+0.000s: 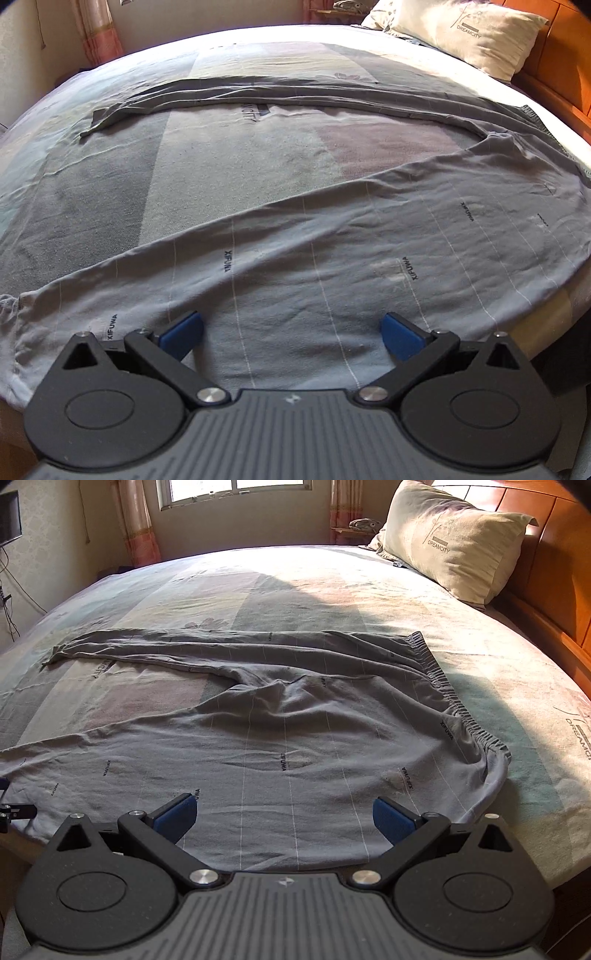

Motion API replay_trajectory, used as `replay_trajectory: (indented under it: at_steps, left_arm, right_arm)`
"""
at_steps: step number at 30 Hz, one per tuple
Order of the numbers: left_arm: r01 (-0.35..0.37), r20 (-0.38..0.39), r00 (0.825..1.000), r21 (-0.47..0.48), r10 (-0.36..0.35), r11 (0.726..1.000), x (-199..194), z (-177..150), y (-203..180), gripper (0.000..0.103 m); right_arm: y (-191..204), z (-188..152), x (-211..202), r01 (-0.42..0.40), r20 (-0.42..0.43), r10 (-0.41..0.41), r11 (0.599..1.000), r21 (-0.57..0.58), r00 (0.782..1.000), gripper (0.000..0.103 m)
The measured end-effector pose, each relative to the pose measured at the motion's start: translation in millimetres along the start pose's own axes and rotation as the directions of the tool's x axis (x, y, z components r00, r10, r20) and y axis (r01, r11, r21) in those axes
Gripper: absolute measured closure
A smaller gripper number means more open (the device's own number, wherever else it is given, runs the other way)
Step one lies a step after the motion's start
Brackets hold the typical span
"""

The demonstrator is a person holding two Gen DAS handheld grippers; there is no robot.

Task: Fold clothes

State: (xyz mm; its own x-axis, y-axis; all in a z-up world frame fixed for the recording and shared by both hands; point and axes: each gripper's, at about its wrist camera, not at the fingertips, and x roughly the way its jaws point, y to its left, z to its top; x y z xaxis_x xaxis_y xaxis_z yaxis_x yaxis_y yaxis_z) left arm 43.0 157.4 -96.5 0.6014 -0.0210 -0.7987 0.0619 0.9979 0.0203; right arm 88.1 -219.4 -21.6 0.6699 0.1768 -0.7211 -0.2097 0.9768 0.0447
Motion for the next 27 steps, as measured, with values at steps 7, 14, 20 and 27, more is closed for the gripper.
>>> replay_trajectory:
  at_steps: [7, 14, 20, 27]
  left_arm:
    - [-0.006, 0.022, 1.000, -0.002, 0.006, 1.000, -2.2, -3.8, -1.6, 0.000]
    - [-0.008, 0.038, 0.999, -0.012, 0.009, 1.000, -2.1, -5.1, -0.9, 0.000]
    - [0.001, 0.048, 0.999, -0.002, -0.001, 1.000, -1.6, -5.8, 0.5, 0.000]
    - [0.010, 0.052, 0.999, 0.005, -0.010, 1.000, -0.3, -4.7, 2.0, 0.000]
  right_arm:
    - [-3.1, 61.4, 42.8, -0.020, 0.024, 0.022, 0.996, -0.087, 0.999, 0.004]
    - [15.2, 109.5, 128.7, 0.020, -0.093, -0.040, 0.979, -0.202, 0.995, 0.005]
    - [40.6, 124.6, 189.4, 0.095, -0.137, -0.145, 0.942, -0.321, 0.980, 0.004]
    - [38.7, 165.6, 224.0, 0.096, -0.106, -0.131, 0.953, -0.287, 0.986, 0.004]
